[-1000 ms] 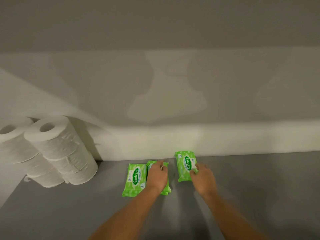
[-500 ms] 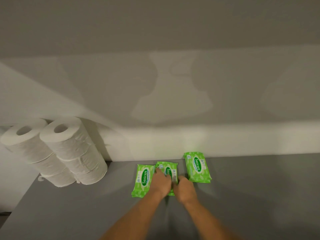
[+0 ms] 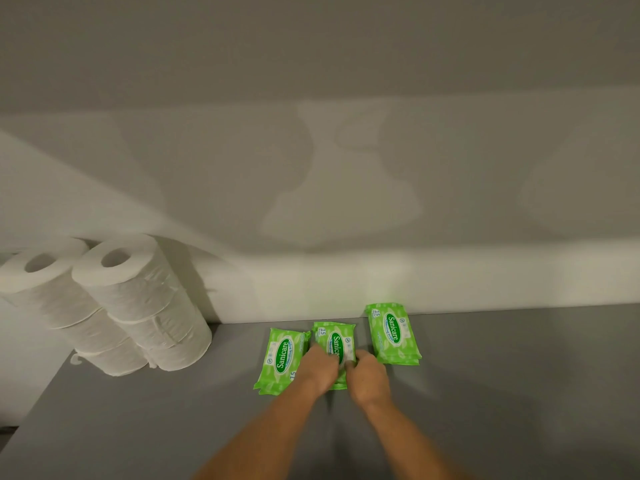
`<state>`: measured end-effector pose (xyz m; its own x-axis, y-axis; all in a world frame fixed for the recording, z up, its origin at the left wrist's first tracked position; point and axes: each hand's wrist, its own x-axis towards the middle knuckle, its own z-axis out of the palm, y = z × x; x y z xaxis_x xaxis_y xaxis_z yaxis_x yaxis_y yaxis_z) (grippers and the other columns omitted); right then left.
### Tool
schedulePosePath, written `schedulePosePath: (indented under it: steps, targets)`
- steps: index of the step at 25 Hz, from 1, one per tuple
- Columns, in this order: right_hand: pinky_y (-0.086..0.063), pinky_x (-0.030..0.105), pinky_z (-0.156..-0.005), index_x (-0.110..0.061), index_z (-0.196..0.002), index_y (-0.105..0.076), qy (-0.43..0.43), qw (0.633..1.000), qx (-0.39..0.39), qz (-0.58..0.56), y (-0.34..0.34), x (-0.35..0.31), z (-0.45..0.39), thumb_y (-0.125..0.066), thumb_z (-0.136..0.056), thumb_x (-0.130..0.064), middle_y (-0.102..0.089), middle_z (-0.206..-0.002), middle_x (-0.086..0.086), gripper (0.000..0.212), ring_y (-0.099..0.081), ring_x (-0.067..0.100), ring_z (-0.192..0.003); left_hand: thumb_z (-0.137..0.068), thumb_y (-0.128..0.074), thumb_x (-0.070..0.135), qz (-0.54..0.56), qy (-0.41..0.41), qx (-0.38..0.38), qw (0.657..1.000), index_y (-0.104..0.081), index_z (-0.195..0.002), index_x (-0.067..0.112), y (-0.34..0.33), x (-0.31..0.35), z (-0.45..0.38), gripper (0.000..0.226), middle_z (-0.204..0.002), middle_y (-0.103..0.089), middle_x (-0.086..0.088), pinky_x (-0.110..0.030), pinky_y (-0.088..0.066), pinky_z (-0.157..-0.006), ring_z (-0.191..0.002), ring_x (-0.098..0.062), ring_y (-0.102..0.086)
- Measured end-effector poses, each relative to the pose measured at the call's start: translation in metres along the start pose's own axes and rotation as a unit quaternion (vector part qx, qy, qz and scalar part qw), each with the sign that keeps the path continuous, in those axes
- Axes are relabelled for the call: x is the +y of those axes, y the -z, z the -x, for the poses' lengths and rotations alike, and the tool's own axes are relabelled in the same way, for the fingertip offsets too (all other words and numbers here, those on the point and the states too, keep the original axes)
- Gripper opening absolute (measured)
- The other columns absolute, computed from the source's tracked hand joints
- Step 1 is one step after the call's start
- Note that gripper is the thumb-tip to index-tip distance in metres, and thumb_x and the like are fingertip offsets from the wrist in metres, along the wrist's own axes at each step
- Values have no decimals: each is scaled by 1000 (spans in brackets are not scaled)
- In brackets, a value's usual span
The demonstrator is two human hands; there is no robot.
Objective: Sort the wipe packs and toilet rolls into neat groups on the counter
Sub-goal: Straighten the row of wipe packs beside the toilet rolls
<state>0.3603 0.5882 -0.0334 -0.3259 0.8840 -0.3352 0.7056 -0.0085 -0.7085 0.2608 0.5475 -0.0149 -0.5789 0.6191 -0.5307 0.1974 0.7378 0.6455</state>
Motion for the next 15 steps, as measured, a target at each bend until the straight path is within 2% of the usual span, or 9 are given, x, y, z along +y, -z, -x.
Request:
schedulePosePath:
  steps: [2, 4, 6, 11, 15]
  targets:
    - [-49, 30, -80, -11, -110, -66, -11, 1000, 1, -4, 2, 1, -2, -50, -97, -18, -71, -107, 11, 22, -66, 29, -100, -90, -52, 5, 19, -11, 0, 1000, -61, -115, -8, 1, 2, -1, 30, -67, -55, 0, -23, -39, -45, -52, -10, -47]
    - [-47, 29, -77, -12, -112, -65, -17, 1000, 1, -7, 4, -1, -6, -50, -94, -15, -70, -108, 11, 23, -65, 30, -101, -90, -53, 5, 53, -8, 4, 999, -64, -87, 10, 1, 6, -1, 12, -66, -55, 3, -21, -35, -45, -51, -8, -46]
    - [-43, 27, -74, -11, -111, -64, -17, 1000, 4, 1, 4, -3, -11, -49, -92, -11, -70, -108, 11, 25, -65, 31, -100, -90, -53, 4, 85, -9, 0, 996, -58, -74, 21, 0, 8, -3, 24, -68, -59, 6, -22, -39, -51, -56, -7, -51]
    - [-46, 29, -71, -7, -108, -61, -7, 999, 3, 31, 7, -8, -24, -48, -88, -3, -70, -104, 12, 24, -66, 31, -96, -91, -50, 1, 143, -16, -25, 989, -62, -88, 26, -2, 9, -10, 29, -96, -71, -3, -30, -50, -78, -83, -18, -62]
    - [-47, 29, -74, -7, -111, -60, 0, 998, -1, 57, 9, -13, -33, -49, -89, -4, -70, -106, 11, 25, -67, 30, -99, -92, -51, 1, 185, -13, -33, 982, -66, -115, 12, 0, 11, -14, 30, -114, -73, -11, -33, -53, -87, -94, -21, -66]
